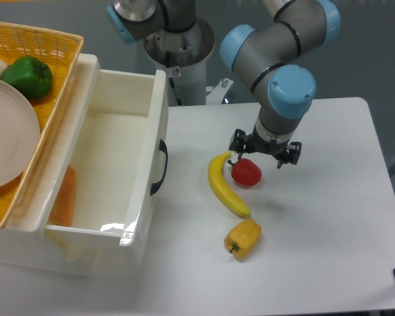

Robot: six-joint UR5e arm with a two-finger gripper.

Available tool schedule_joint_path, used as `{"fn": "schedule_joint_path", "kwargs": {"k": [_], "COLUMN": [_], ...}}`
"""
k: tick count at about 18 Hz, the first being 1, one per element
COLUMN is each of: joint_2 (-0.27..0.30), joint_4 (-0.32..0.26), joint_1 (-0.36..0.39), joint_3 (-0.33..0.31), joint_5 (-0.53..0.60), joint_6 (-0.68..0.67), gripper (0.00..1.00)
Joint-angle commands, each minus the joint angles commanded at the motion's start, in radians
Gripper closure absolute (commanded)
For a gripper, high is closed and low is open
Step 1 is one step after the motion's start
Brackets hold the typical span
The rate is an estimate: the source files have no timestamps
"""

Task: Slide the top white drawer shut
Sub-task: 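Lower the gripper and swing it toward the open white drawer's front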

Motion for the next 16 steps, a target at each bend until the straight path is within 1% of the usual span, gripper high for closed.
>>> {"fn": "schedule_joint_path", "kwargs": {"k": [2, 5, 7, 8, 16], "joint_2": [-0.012, -0.02, -0.017, -0.015, -0.012], "joint_4": [0.002, 0.0, -0.002, -0.002, -0.002], "joint_1": [-0.002, -0.02, -0.024, -0.031, -0.09], "joint_3": [0.011, 0.015, 0.017, 0.017, 0.017], "joint_5": [-0.026, -0.043, -0.094, -0.101, -0.108], "joint_6": [-0.063, -0.072, -0.079, -0.079, -0.125], "gripper": [0.0, 0.0, 0.0, 0.0, 0.0]}}
